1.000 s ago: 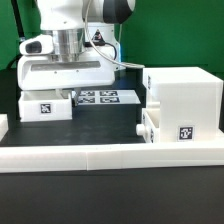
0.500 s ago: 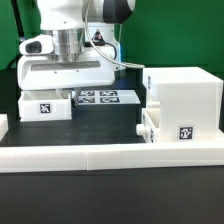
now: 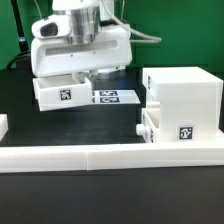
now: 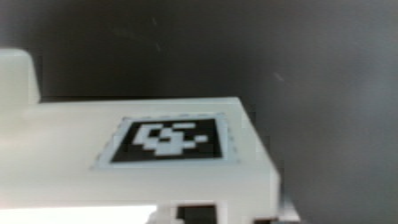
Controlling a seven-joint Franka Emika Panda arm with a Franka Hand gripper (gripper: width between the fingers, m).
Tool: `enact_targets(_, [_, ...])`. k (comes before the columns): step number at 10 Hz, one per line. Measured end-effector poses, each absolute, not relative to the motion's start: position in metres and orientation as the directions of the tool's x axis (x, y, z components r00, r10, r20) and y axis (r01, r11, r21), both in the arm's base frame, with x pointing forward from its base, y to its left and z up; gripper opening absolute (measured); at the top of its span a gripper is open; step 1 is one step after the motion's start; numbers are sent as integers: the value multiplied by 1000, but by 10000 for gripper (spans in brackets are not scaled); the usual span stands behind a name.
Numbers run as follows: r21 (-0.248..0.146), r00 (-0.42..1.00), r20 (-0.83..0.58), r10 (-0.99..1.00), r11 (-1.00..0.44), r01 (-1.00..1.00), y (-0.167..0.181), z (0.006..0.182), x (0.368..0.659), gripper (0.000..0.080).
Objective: Assemble drawer
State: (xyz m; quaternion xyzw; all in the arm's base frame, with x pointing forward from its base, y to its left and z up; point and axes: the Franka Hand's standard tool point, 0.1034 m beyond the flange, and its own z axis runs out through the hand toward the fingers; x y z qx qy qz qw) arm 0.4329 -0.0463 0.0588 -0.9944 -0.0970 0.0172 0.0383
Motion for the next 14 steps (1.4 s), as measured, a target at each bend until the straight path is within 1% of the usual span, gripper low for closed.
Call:
enact_targets(3, [-79, 970, -22, 240, -968, 238, -47, 56, 432, 42])
enact_targets(4, [-79, 931, -13, 364, -929, 362, -48, 56, 434, 42])
enact_targets(6, [-71, 817, 3, 576, -815, 575, -50, 59, 451, 42])
enact_targets(7, [-79, 732, -17, 681, -731, 678, -50, 63, 461, 42])
enact_targets(8, [-72, 666, -23, 746, -666, 743, -49, 66, 472, 42])
enact_targets(9, [-70, 647, -20, 762, -646, 760, -51, 63, 469, 42])
enact_targets(12, [-74, 451, -4, 892, -450, 890, -53, 61, 468, 42])
enact_targets(13, [-68, 341, 4, 940, -340, 938, -54, 59, 470, 42])
enact_targets(14, [-57, 220, 8, 975, -220, 974, -56, 62, 476, 42])
